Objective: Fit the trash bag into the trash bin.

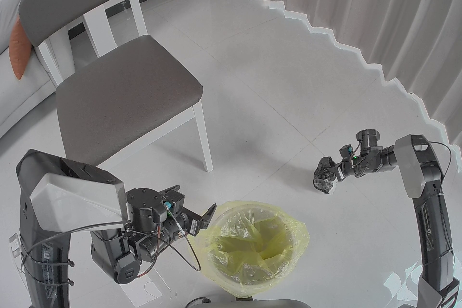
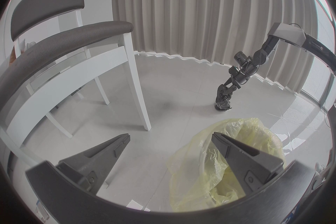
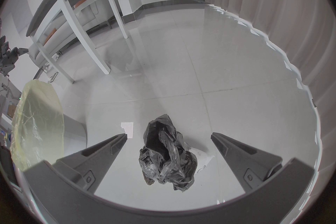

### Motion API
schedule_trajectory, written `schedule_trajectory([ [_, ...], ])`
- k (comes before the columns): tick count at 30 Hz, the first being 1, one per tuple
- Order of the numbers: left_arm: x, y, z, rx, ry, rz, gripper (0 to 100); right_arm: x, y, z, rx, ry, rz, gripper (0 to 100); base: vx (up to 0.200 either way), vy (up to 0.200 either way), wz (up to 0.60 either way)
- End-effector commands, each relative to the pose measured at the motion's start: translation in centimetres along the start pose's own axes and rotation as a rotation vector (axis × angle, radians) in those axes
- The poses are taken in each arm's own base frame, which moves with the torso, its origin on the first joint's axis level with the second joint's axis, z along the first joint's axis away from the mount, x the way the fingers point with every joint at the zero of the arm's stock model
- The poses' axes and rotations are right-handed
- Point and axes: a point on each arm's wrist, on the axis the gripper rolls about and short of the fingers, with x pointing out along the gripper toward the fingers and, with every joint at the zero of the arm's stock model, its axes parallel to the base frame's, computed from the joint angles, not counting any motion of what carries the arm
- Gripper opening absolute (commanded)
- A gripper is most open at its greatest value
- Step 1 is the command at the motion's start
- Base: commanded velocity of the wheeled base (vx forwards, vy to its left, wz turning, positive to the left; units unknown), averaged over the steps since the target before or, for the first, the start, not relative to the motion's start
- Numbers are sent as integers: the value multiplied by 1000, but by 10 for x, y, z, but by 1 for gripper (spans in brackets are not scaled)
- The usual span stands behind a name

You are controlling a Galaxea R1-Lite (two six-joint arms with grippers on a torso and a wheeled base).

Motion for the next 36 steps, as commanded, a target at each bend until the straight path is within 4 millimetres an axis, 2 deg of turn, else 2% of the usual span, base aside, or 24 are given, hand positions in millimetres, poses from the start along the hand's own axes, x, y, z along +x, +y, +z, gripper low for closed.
schedule_trajectory([
  [1,2,1,3,-2,-25,4,100,-44,4,41,-37,-47,-19,0,0,0,0],
  [3,2,1,3,-2,-25,4,100,-44,4,41,-37,-47,-19,0,0,0,0],
  [4,-1,-1,2,-3,-18,-3,100,-87,21,65,-51,-74,20,0,0,0,0],
  [5,-1,-1,2,-4,-17,-3,100,-96,25,69,-53,-82,30,0,0,0,0],
  [7,-2,-3,2,-14,-16,-8,100,-132,40,82,-62,-110,56,0,0,0,0],
  [9,-4,-3,5,-15,-23,-10,100,-157,54,89,-73,-126,68,0,0,0,0],
  [12,-4,-2,6,-21,-26,-5,100,-209,84,101,-105,-172,66,0,0,0,0],
  [13,-3,-1,5,-21,-26,-3,100,-216,88,103,-113,-182,66,0,0,0,0],
  [14,-4,0,5,-22,-24,0,100,-243,106,110,-138,-219,72,0,0,0,0],
  [15,-4,0,5,-22,-24,0,100,-243,106,110,-138,-219,72,0,0,0,0],
  [16,-5,1,7,-22,-30,0,100,-275,133,117,-172,-266,101,0,0,0,0],
  [17,-6,2,9,-23,-36,0,100,-294,153,121,-194,-298,128,0,0,0,0],
  [19,-9,2,11,-23,-38,-2,100,-322,189,125,-206,-351,189,0,0,0,0],
  [20,-10,1,11,-22,-39,-4,100,-328,199,125,-206,-364,210,0,0,0,0],
  [21,-12,0,12,-19,-37,-6,100,-340,220,126,-204,-386,261,0,0,0,0],
  [22,-12,0,12,-17,-36,-8,100,-343,227,126,-206,-393,280,0,0,0,0],
  [23,-13,-1,13,-12,-40,-11,100,-350,245,124,-209,-400,327,0,0,0,0],
  [24,-13,-1,13,-12,-40,-11,100,-351,247,124,-209,-399,328,0,0,0,0],
  [25,-16,-4,19,-10,-62,-20,100,-356,266,120,-237,-396,344,0,0,0,0],
  [26,-16,-4,19,-10,-62,-20,100,-356,266,120,-237,-396,344,0,0,0,0],
  [28,-18,-5,26,-13,-87,-21,100,-359,289,117,-270,-389,369,0,0,0,0],
  [34,-19,-4,27,-16,-86,-17,100,-351,312,109,-296,-341,434,0,0,0,0],
  [36,-20,-4,28,-16,-89,-15,100,-340,318,102,-298,-290,460,0,0,0,0],
])
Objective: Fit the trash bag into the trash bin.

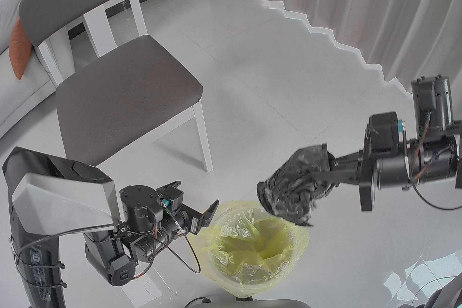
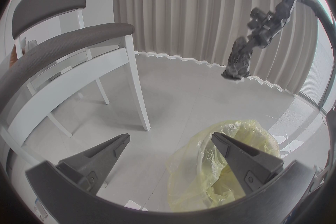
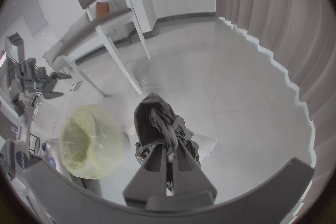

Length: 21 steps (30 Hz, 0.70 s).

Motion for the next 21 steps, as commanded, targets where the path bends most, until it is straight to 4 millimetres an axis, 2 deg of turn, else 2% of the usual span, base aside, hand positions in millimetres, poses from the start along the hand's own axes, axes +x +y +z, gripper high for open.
schedule_trajectory([
  [1,-6,-1,12,-4,-48,1,100,-6,40,-9,-20,15,93,0,0,0,0],
  [6,-8,0,14,5,-54,5,100,12,47,-23,-9,90,149,0,0,0,0],
  [12,-25,2,19,4,-51,-4,100,32,48,-36,2,143,175,0,0,0,0],
  [14,-40,5,26,-1,-64,-1,100,46,45,-41,9,158,177,0,0,0,0],
  [17,-51,8,34,-8,-91,-4,100,64,41,-48,13,171,184,0,0,0,0],
  [21,-54,8,41,-1,-121,-19,100,91,37,-64,28,203,194,0,0,0,0],
])
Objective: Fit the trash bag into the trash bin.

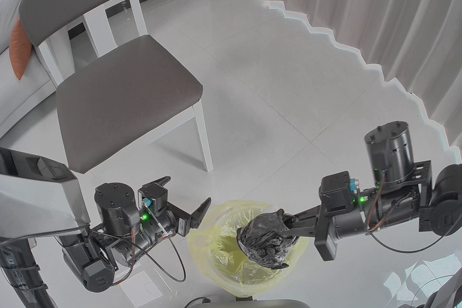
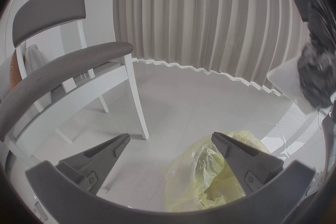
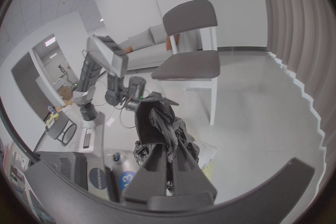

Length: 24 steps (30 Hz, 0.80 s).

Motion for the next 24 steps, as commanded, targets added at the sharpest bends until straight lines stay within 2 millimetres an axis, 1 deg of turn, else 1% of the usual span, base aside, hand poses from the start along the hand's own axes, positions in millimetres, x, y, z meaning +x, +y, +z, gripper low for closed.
schedule_trajectory([
  [1,-12,3,18,-1,-76,-5,100,45,-13,-24,40,87,30,0,0,0,0],
  [2,-11,3,17,2,-73,-6,100,55,-17,-30,46,101,30,0,0,0,0],
  [5,-12,3,14,3,-62,-6,100,72,-25,-40,63,125,32,0,0,0,0],
  [6,-13,3,14,1,-60,-6,100,73,-26,-41,66,127,31,0,0,0,0],
  [7,-13,3,13,0,-56,-7,100,80,-32,-47,78,143,26,0,0,0,0],
  [9,-15,4,11,-1,-44,-9,100,87,-37,-53,88,163,25,0,0,0,0],
  [14,-19,2,6,1,-20,-37,100,100,-48,-67,99,192,16,0,0,0,0],
  [17,-17,2,2,2,-7,-55,100,106,-52,-70,100,189,9,0,0,0,0],
  [19,-15,2,-3,0,11,-62,100,111,-60,-78,111,196,-2,0,0,0,0],
  [22,-16,4,-2,1,10,-57,100,115,-65,-82,107,195,-9,0,0,0,0],
  [24,-23,6,2,-5,-2,-51,100,121,-72,-84,82,181,-19,0,0,0,0],
])
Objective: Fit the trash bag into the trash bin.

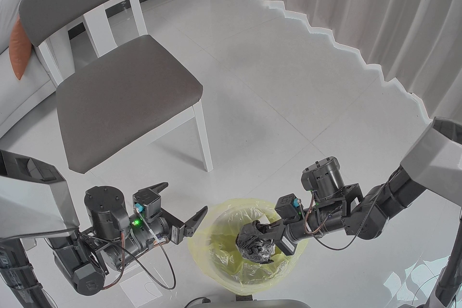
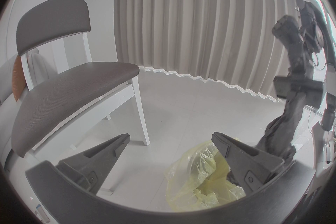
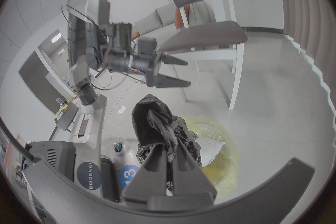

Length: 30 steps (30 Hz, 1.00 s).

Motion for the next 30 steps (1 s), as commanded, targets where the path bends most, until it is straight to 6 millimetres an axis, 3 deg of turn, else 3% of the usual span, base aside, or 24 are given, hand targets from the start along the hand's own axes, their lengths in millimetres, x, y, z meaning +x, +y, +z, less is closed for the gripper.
schedule_trajectory([
  [1,-7,3,4,-6,-24,10,100,20,-12,-12,0,23,-3,0,0,0,0],
  [8,-16,2,10,5,-41,13,100,40,-13,-14,-22,22,8,0,0,0,0],
  [11,-15,-6,2,23,-2,-15,100,48,-15,-21,-35,30,12,0,0,0,0],
  [17,-22,-8,-18,104,98,-39,100,52,-15,-27,-36,43,17,0,0,0,0],
  [23,-41,-11,-18,107,114,-67,100,51,-11,-34,-49,73,31,0,0,0,0],
  [26,-40,-12,-18,110,112,-76,100,49,-8,-39,-47,91,40,0,0,0,0],
  [30,-20,-9,-15,133,74,-74,100,56,-10,-45,-37,108,45,0,0,0,0],
])
